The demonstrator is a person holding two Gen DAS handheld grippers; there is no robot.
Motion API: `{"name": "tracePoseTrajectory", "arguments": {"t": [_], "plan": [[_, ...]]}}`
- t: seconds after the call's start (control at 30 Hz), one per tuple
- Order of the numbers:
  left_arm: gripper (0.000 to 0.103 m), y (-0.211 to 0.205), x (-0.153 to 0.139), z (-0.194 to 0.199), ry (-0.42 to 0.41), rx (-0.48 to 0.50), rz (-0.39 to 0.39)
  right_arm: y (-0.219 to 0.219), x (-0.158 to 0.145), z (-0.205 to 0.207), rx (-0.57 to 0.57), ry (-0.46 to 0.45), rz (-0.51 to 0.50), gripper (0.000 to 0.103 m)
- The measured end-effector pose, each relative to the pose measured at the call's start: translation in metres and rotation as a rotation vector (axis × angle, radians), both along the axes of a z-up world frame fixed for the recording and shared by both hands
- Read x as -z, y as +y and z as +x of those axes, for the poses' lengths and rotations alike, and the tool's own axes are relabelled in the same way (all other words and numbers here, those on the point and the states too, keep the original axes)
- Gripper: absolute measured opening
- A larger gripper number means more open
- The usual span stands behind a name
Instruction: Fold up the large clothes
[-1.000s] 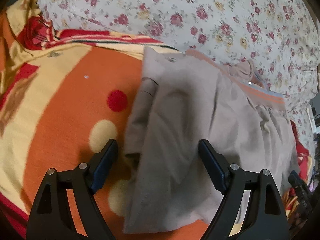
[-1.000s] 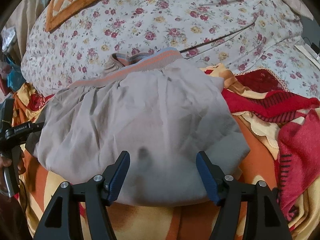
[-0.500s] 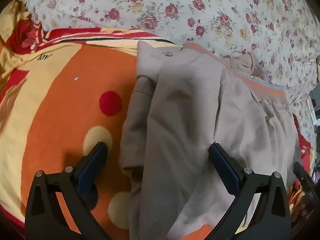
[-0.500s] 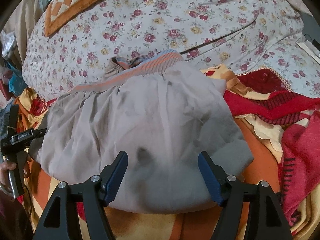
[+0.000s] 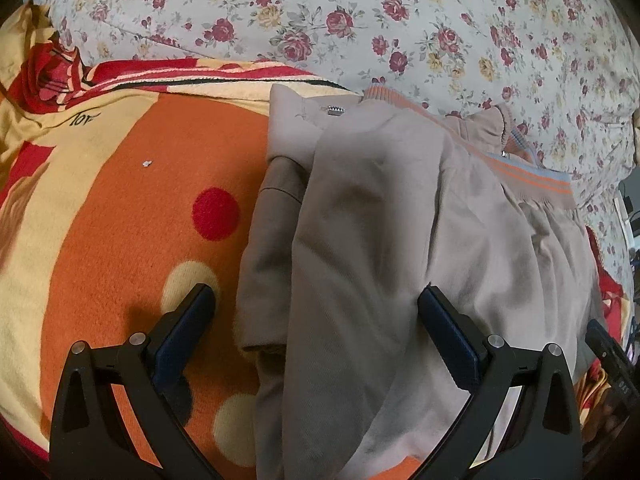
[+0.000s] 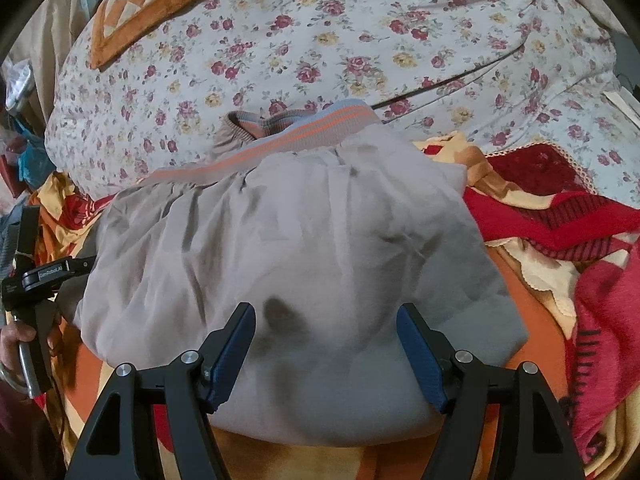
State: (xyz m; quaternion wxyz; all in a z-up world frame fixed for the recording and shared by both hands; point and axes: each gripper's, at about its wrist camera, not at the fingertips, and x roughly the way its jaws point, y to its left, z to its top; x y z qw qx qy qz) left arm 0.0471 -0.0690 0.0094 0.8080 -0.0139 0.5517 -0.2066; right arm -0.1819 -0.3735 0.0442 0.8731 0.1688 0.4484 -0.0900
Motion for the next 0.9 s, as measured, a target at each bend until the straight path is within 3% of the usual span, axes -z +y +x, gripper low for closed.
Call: {"name": "tracePoseTrajectory", "arguments": {"t": [0.9], "plan": [[0.102, -0.001, 0.002, 0.000, 0.009, -0.002, 0.010, -0.014, 0.002, 0.000, 0.020, 0.000, -0.043, 0.070]]}}
